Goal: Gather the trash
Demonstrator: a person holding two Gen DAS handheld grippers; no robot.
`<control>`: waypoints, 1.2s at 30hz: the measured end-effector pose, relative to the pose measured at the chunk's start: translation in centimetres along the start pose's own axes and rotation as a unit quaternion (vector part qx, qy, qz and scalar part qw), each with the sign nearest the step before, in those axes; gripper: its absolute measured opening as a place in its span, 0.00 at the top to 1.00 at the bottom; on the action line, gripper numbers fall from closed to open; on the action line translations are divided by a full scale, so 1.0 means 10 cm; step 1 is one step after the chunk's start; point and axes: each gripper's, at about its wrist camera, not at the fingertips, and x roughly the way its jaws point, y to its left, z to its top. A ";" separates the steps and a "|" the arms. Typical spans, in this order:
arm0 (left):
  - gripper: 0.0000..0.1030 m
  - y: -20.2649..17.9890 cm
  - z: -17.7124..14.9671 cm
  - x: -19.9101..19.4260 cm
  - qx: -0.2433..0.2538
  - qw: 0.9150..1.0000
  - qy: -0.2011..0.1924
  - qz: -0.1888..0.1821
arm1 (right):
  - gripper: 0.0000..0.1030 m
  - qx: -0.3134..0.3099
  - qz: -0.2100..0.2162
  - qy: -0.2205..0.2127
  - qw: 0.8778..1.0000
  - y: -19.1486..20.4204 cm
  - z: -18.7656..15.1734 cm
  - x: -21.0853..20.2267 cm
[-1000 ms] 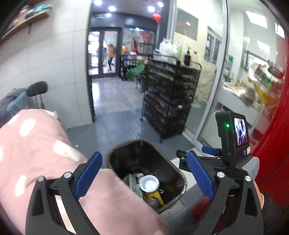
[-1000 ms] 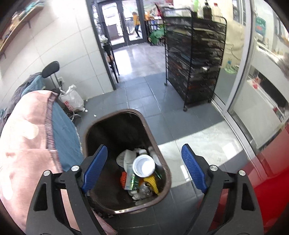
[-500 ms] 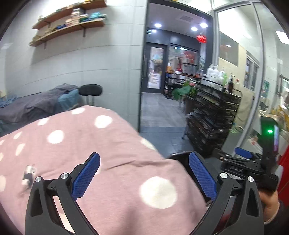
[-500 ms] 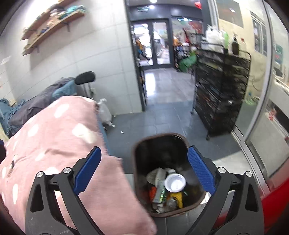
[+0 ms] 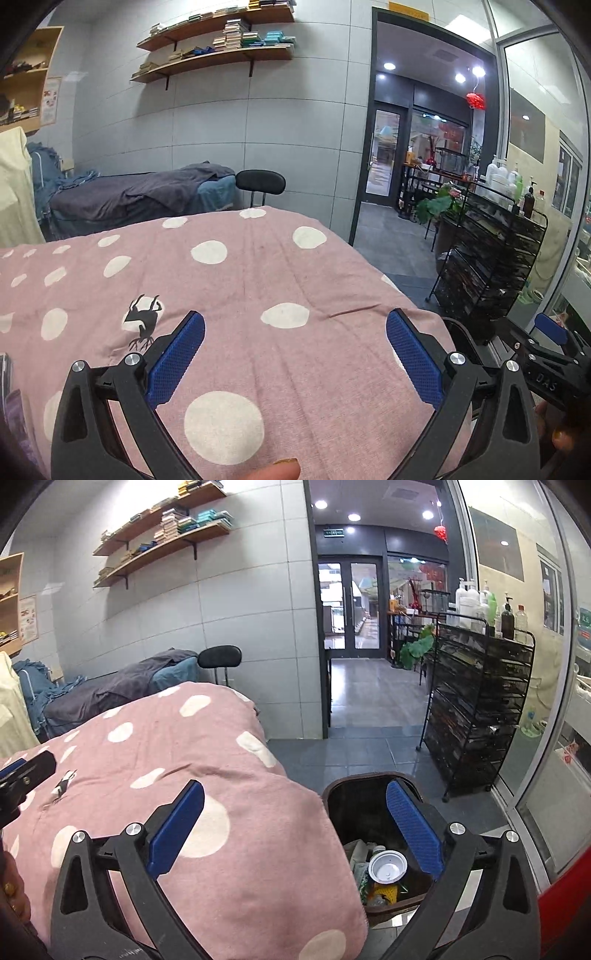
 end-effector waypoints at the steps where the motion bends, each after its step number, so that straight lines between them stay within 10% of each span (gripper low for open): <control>1: 0.06 0.01 -0.01 -0.02 -0.003 1.000 0.000 0.002 | 0.06 0.000 0.002 -0.003 1.000 0.02 -0.02 -0.04; 36: 0.06 -0.04 -0.11 -0.25 0.002 1.000 -0.029 0.009 | 0.05 0.013 0.006 -0.026 1.000 0.03 -0.10 -0.33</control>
